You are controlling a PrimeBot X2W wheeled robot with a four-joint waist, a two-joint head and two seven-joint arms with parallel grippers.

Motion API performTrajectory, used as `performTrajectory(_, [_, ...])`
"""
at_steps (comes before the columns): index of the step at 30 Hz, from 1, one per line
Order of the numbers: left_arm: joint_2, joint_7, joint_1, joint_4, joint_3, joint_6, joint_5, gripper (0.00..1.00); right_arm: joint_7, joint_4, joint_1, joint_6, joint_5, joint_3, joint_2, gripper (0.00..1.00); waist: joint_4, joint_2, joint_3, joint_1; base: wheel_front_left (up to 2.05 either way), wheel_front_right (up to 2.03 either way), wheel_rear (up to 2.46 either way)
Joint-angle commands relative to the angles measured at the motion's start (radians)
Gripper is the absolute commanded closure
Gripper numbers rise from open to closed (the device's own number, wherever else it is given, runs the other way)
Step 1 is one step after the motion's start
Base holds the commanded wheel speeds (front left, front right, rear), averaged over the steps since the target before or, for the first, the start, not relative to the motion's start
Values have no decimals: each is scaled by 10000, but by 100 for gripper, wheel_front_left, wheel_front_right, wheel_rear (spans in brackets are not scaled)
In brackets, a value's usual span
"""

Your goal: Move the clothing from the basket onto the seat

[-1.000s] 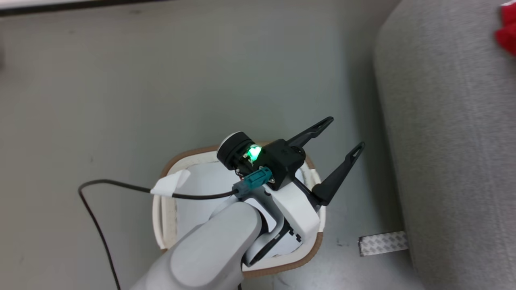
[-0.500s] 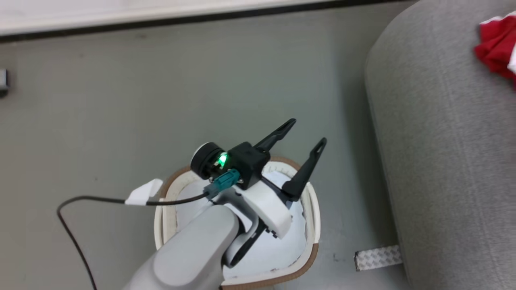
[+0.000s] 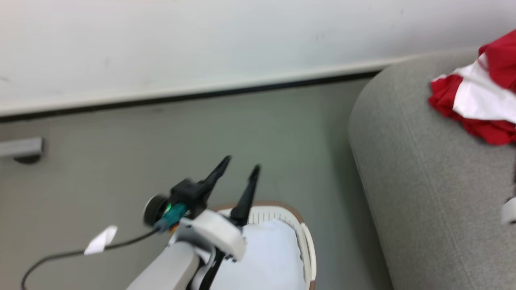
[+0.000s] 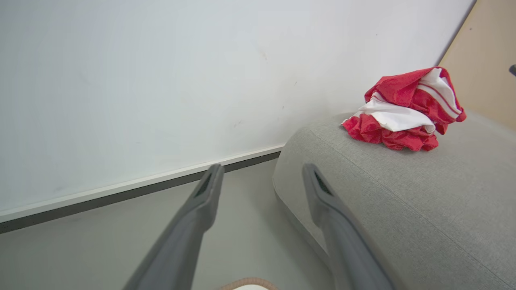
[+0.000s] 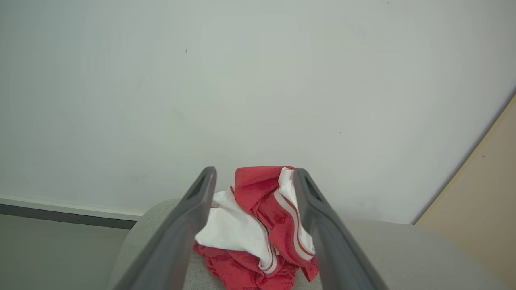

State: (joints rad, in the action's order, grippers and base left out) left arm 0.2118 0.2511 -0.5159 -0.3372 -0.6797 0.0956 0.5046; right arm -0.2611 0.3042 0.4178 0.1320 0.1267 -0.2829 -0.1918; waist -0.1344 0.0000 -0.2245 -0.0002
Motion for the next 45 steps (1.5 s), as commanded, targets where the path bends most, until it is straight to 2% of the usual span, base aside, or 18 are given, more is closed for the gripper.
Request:
performTrajectory(1, [170,66,388,-2,162,107,110,0,-24,-211,-436,-26,-152,168,132,0,43,0,746,2,0,0,0])
performTrajectory(6, [479,128,1589,12,793,520,301,0,-26,-794,-1736,-26,-468,776,650,0,134,0,1668,2,0,0,0])
performTrajectory(13, [714,130,2955,496,1768,822,20,0,-25,-1230,-2917,-26,-694,1336,1085,0,200,0,2210,2,0,0,0])
performTrajectory(19, [512,133,3933,880,2836,839,-523,0,-27,-1272,-3666,-26,-805,1758,1318,0,283,0,2453,2,0,0,0])
performTrajectory(29, [-156,133,5147,1064,4436,395,-1615,0,-28,-833,-4425,-26,-869,2291,1423,0,528,0,2764,2,0,0,0])
performTrajectory(45, [-1062,134,5519,995,5643,-495,-2828,0,-28,-521,-4629,-27,-1446,2444,1428,0,665,0,2868,2,0,0,0])
